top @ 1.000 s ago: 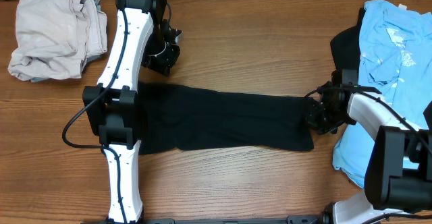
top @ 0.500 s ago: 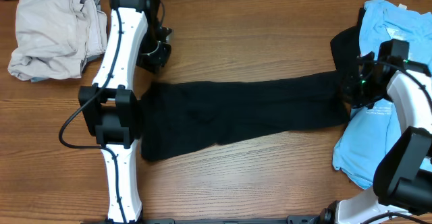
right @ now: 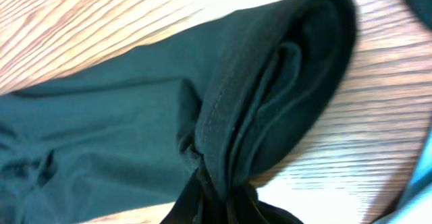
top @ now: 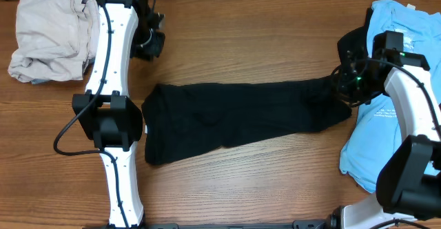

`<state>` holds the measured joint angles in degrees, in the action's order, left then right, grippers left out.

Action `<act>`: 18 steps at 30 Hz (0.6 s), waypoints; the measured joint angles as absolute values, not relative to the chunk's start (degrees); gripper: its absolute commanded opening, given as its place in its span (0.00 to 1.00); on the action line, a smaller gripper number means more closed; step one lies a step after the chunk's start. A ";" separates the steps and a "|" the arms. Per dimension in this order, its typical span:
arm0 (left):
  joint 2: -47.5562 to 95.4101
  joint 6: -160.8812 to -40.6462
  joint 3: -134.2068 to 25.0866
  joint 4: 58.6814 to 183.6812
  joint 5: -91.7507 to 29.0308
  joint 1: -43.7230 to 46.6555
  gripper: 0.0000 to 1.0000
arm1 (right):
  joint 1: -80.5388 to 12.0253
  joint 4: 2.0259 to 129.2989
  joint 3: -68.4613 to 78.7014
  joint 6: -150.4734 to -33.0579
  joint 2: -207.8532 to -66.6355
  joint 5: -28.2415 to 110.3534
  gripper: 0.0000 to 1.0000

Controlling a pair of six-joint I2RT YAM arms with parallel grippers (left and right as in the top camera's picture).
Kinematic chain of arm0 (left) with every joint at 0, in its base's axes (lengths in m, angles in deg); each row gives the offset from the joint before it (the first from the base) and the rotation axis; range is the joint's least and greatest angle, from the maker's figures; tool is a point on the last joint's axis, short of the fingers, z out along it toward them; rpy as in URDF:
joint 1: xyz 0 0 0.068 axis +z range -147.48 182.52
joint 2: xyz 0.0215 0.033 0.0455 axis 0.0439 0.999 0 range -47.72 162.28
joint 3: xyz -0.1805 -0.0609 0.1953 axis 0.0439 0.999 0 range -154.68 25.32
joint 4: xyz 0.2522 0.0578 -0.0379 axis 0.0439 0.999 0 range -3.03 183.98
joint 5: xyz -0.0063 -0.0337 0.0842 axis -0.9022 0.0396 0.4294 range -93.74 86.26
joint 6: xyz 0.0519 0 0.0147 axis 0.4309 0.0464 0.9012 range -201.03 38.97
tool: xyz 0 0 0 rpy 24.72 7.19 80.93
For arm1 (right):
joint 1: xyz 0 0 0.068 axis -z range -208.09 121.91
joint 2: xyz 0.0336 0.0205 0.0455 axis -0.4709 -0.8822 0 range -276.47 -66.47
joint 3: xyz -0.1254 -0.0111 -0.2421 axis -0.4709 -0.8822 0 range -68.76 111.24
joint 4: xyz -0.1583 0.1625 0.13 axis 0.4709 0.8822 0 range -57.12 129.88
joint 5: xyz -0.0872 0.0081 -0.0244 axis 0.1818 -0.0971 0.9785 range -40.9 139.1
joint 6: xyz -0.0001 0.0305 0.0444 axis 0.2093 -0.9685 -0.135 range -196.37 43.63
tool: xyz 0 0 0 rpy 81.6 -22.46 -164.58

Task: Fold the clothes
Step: 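Fold the right end of the black strip leftward with the right gripper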

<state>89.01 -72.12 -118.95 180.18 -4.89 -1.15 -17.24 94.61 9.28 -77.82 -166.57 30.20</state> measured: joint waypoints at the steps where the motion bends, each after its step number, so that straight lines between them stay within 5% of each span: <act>1: 89.01 -72.12 -120.68 180.12 -5.24 -1.15 0.04 | -17.98 94.90 9.31 -77.80 -166.02 30.20 0.04; 18: 88.59 -72.12 -135.30 179.97 -10.20 -1.15 0.04 | -39.27 93.02 10.01 -81.38 -163.13 30.05 0.04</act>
<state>88.59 -72.12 -135.30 179.97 -10.20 -1.15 -39.27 93.02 10.01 -81.38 -163.13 30.05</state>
